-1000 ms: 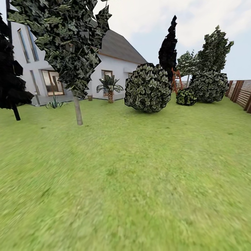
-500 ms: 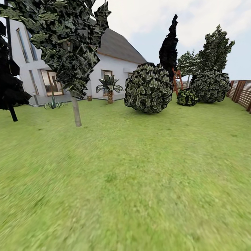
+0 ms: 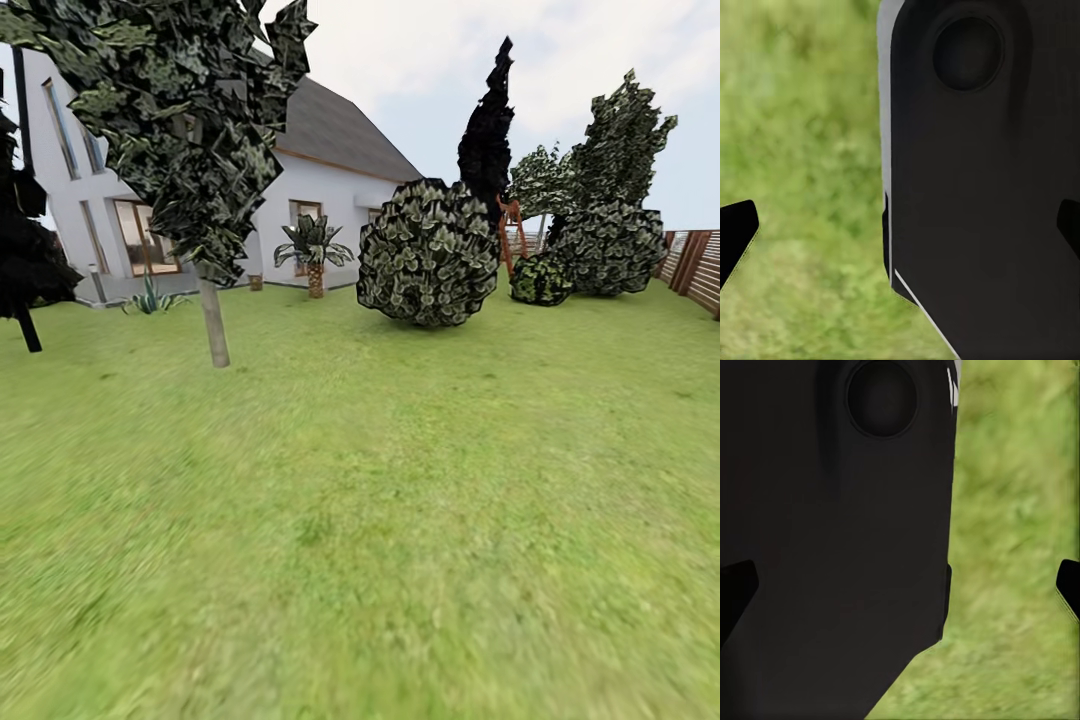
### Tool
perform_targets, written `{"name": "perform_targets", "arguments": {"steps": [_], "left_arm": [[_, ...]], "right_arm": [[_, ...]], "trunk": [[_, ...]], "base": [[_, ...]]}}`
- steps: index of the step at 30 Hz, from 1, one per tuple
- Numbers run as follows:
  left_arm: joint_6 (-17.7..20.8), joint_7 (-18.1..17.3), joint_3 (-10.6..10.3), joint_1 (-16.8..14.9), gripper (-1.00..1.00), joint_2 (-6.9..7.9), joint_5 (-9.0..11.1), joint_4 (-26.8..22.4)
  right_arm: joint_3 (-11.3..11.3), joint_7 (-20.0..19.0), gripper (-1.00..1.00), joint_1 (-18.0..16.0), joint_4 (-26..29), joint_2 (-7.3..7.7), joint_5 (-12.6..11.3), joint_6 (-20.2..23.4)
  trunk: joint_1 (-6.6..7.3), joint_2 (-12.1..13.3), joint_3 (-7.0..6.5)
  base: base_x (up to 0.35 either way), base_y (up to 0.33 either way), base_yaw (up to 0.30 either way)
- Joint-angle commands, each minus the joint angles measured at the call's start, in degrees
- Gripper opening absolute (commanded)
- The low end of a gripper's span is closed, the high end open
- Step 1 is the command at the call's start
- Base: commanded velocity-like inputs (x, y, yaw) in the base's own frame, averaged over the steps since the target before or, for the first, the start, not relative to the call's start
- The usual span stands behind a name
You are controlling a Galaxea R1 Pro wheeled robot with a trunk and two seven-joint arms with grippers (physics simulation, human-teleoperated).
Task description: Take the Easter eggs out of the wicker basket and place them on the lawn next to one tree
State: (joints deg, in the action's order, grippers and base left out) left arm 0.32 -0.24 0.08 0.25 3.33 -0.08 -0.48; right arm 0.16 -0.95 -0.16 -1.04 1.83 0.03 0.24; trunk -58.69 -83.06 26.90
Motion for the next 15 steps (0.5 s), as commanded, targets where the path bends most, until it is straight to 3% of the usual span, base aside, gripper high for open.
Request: {"name": "perform_targets", "arguments": {"steps": [1, 15], "left_arm": [[0.03, -0.02, 0.01, 0.01, 1.0, 0.01, -0.01, -0.05], [0.03, -0.08, 0.01, 0.01, 1.0, 0.01, -0.01, -0.05]], "right_arm": [[0.01, -0.1, 1.0, -0.02, -0.02, 0.01, -0.01, 0.02], [0.01, -0.1, 1.0, -0.02, -0.02, 0.01, 0.01, 0.02]], "trunk": [[-0.04, -0.01, 0.03], [-0.04, -0.01, 0.03]], "base": [[0.333, 0.0, 0.0], [0.333, 0.0, 0.0]]}}
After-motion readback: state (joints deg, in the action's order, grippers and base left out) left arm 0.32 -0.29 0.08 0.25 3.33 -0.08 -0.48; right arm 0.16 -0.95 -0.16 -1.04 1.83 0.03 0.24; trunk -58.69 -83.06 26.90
